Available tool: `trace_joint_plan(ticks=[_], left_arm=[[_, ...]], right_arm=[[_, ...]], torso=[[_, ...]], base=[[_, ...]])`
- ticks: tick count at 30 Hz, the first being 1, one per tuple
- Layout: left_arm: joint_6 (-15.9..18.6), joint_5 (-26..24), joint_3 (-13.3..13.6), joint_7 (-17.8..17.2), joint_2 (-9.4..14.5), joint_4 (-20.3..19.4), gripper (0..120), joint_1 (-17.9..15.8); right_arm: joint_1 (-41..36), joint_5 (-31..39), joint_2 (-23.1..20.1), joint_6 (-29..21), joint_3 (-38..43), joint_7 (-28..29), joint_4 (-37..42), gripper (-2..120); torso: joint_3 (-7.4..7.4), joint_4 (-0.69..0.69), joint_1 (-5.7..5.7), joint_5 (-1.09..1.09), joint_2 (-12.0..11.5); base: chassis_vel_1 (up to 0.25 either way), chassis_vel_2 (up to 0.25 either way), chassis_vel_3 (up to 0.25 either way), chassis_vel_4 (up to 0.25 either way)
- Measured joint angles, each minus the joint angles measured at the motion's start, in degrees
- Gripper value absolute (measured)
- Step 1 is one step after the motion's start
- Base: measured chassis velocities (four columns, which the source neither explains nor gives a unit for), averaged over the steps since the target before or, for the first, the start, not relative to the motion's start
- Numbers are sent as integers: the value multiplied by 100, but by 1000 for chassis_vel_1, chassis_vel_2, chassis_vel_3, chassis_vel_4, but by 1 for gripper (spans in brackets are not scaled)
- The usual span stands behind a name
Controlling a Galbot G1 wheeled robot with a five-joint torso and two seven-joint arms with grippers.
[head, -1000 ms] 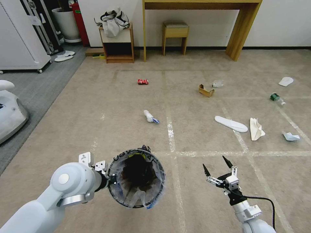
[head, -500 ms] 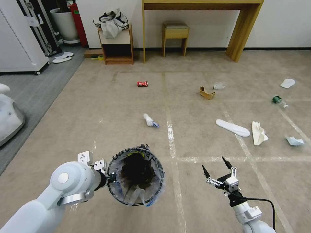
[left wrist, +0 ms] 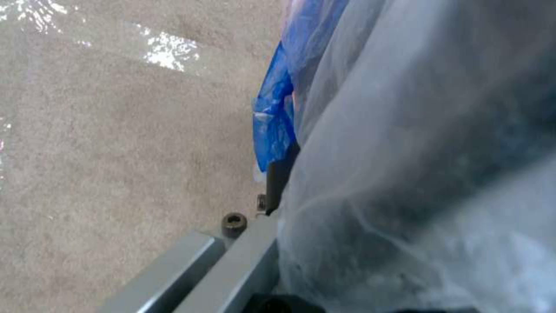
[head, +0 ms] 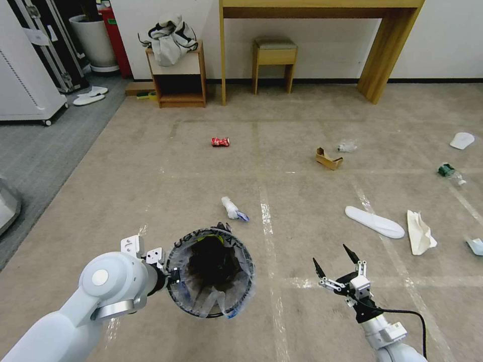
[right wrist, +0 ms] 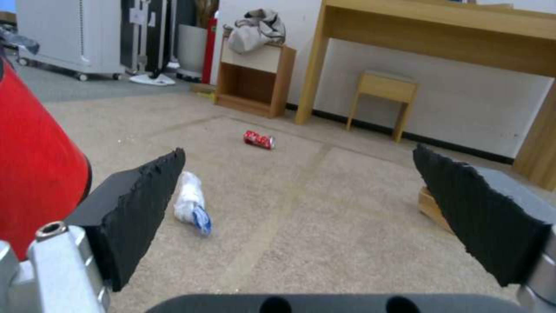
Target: Pick up the trash bin and place the garbage on the floor into it.
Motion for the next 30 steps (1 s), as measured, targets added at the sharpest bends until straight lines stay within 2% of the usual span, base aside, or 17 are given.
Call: trace_joint_plan(ticks=[7, 15, 21, 22, 23, 25, 26, 27, 30], left_arm=[[0, 109, -16, 19, -14, 10, 0, 48], [0, 303, -202, 31, 5, 181, 0, 72], [0, 342, -250, 39, 63, 262, 0, 64], [0, 357, -270, 46, 65, 297, 0, 62], [0, 357, -270, 46, 65, 297, 0, 62], [0, 381, -275, 59, 67, 327, 0, 37], [0, 381, -275, 59, 67, 327, 0, 37], [0, 384, -275, 69, 66, 328, 0, 27], [0, 397, -256, 84, 37, 339, 0, 10]], right_arm=[[4, -4, 4, -7, 18, -110, -6, 100], [12, 9, -2, -13, 55, -142, 0, 100], [-16, 9, 8, -13, 66, -153, 22, 100], [-24, 9, 11, -10, 69, -153, 27, 100], [-24, 9, 11, -10, 69, -153, 27, 100], [-24, 9, 25, 5, 66, -157, 12, 100], [-24, 9, 25, 5, 66, -157, 12, 100], [-17, 19, 32, 20, 61, -159, 3, 100], [-9, 35, 45, 31, 52, -165, -2, 100]], torso=[[-2, 0, 0, 0, 1], [-1, 1, 0, 2, 1], [0, 0, 0, 3, 1], [0, 0, 0, -6, 0], [0, 0, 0, -6, 0], [-1, 1, -1, 6, 1], [-1, 1, -1, 6, 1], [0, 0, -1, -3, 0], [0, 0, 0, -2, 1]], base=[[-34, 21, 33, -35], [-145, 177, 134, -201], [-143, 324, 132, -328], [-97, 435, 121, -435], [-97, 435, 121, -435], [-101, 492, 135, -502], [-105, 492, 144, -547], [-124, 556, 144, -550], [-127, 574, 141, -565]])
